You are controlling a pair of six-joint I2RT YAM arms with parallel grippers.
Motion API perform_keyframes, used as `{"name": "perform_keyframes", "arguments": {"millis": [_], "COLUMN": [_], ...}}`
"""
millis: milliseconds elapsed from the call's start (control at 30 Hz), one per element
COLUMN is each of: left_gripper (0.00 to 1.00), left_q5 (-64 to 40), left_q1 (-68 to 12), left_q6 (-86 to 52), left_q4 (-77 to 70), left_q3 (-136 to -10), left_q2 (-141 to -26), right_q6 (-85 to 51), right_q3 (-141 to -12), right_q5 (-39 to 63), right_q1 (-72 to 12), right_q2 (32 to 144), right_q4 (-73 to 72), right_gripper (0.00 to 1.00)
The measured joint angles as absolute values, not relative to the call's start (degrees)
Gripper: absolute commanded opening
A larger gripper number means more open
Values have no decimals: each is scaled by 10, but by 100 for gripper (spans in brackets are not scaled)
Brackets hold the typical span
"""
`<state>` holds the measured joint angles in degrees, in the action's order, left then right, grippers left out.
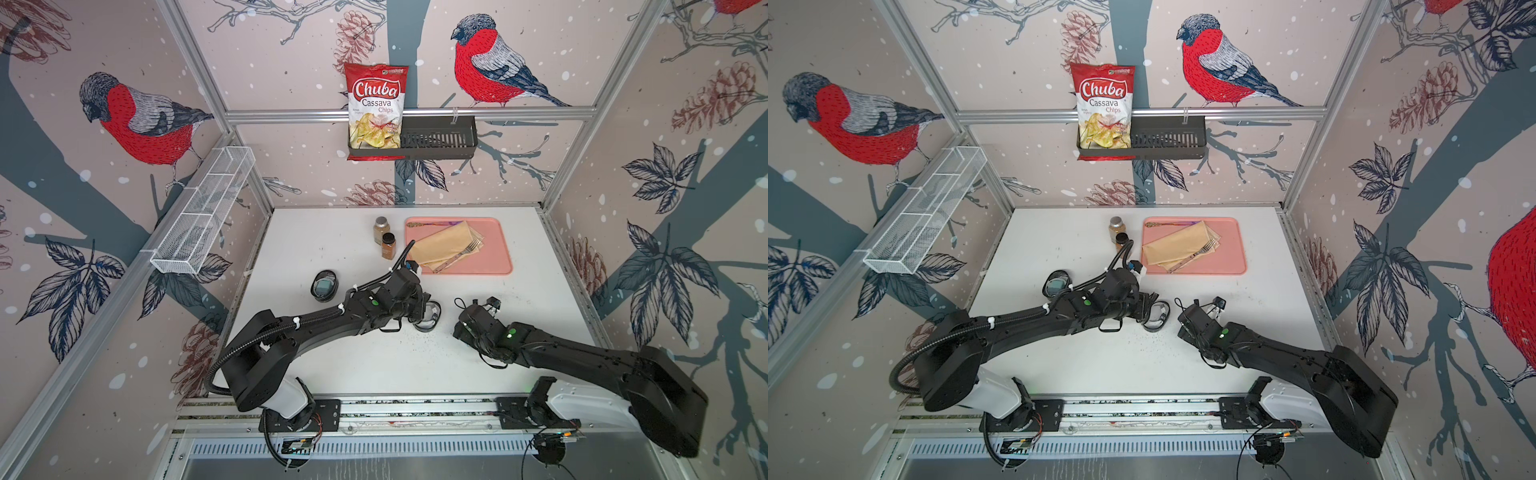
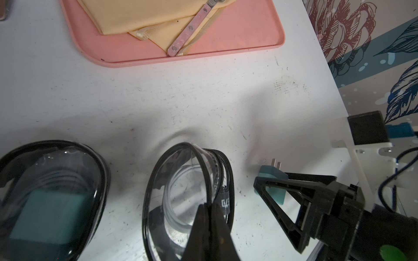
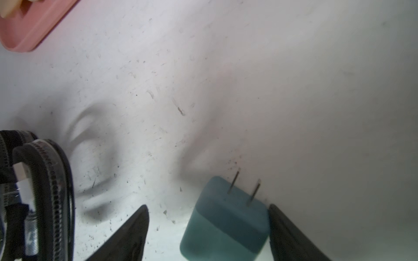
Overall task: Pack away charging kits
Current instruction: Pick up the plug from the center of the board.
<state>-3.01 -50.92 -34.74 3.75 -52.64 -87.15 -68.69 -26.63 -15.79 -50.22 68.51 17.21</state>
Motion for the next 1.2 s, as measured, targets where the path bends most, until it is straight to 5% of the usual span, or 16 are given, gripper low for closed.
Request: {"name": "perform_keyframes", "arguments": {"millis": [400,567,1200], "left_gripper": [0,0,0], "left_q5": [-30,-30,-69], "left_q1": [-509,-509,-509], "left_q6": [-347,-347,-358], "left_q4": [38,38,24], "left_q3": [-529,-529,-525], "left_q2": [-879,-879,-885], "right_q6": [-646,-645,-602], "right_q3": [-322,-323,-242], "right_q5": [-235,-244,-155], "right_q1": [-547,-551,-558], "right_q2": [793,795,569], "right_q4": [192,193,89], "right_gripper": [44,40,18]}}
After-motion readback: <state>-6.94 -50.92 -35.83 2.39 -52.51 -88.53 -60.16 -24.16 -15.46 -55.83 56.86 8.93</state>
